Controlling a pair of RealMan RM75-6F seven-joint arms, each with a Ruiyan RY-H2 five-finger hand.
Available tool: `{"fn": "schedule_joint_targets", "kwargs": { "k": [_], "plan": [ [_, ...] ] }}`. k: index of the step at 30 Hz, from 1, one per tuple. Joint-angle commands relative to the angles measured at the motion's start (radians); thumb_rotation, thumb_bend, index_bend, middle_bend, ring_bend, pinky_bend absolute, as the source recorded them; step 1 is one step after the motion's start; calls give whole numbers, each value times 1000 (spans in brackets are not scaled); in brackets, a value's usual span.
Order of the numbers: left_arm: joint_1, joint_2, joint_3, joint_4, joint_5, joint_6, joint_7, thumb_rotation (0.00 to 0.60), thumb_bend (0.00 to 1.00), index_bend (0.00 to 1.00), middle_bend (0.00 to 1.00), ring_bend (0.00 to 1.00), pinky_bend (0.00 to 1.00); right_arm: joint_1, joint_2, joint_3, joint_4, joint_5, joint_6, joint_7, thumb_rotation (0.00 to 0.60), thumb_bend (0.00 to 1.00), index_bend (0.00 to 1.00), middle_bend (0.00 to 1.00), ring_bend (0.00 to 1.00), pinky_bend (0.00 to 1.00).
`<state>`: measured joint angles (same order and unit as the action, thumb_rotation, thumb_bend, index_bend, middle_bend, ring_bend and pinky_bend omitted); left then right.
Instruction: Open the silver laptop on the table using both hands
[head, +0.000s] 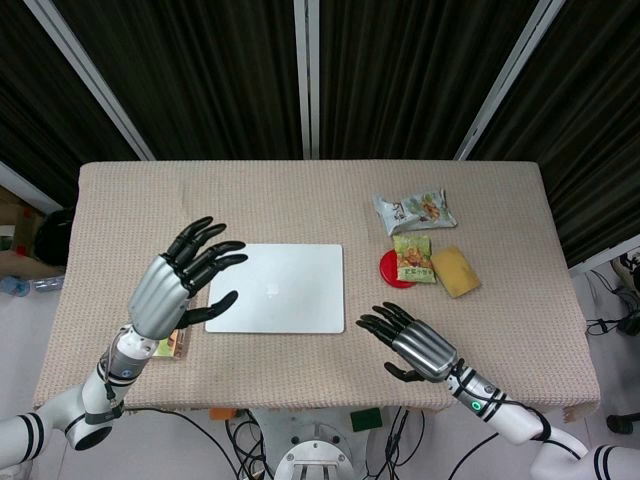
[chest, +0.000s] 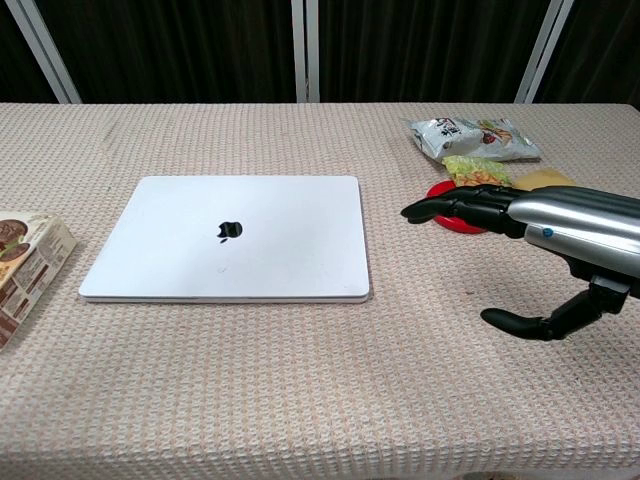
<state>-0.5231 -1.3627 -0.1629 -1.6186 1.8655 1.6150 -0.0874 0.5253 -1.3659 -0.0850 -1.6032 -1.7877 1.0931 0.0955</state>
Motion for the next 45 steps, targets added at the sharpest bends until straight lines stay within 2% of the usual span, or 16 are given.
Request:
{"fn": "schedule_joint_targets", "kwargs": {
  "k": [1, 7, 12, 17, 22, 26, 31, 37, 45],
  "plan": [
    [-3, 2, -3, 8, -11, -6, -6, 600, 264, 241, 239, 116, 111, 10, -4, 5, 7, 8, -10, 6, 600, 383, 0, 68, 0, 0],
    [8, 4, 3, 33, -52, -15, -18, 600, 264, 241, 239, 116, 111, 7, 10, -1, 14, 16, 8, 19, 600, 383, 0, 68, 0, 0],
    [45, 31, 25, 68, -118, -34, -31, 600, 265, 241, 239, 116, 111, -59, 89, -18, 4, 14, 132, 29, 600, 383, 0, 71, 0, 0],
    [105, 67, 75, 88, -216, -84, -74, 600, 265, 241, 239, 116, 111, -159, 201, -22, -6, 35, 308, 81, 600, 382, 0, 77, 0, 0],
    [121, 68, 148, 78, -244, -193, -12, 600, 267, 241, 235, 116, 111, -206, 264, 7, -16, 49, 410, 111, 600, 383, 0, 77, 0, 0],
    [88, 3, 188, 80, -195, -279, 71, 600, 268, 235, 229, 116, 110, -205, 278, 33, -36, 47, 422, 108, 600, 382, 0, 76, 0, 0],
    [21, -94, 203, 99, -161, -407, 172, 600, 268, 206, 192, 96, 105, -184, 277, 47, -62, 44, 378, 83, 600, 381, 0, 70, 0, 0],
    [-40, -183, 188, 121, -218, -556, 251, 600, 267, 168, 146, 74, 101, -173, 266, 56, -75, 42, 347, 64, 600, 380, 0, 67, 0, 0],
    [-58, -263, 157, 188, -310, -616, 281, 600, 267, 167, 144, 73, 99, -176, 254, 58, -60, 47, 329, 75, 600, 380, 0, 66, 0, 0]
  ]
}}
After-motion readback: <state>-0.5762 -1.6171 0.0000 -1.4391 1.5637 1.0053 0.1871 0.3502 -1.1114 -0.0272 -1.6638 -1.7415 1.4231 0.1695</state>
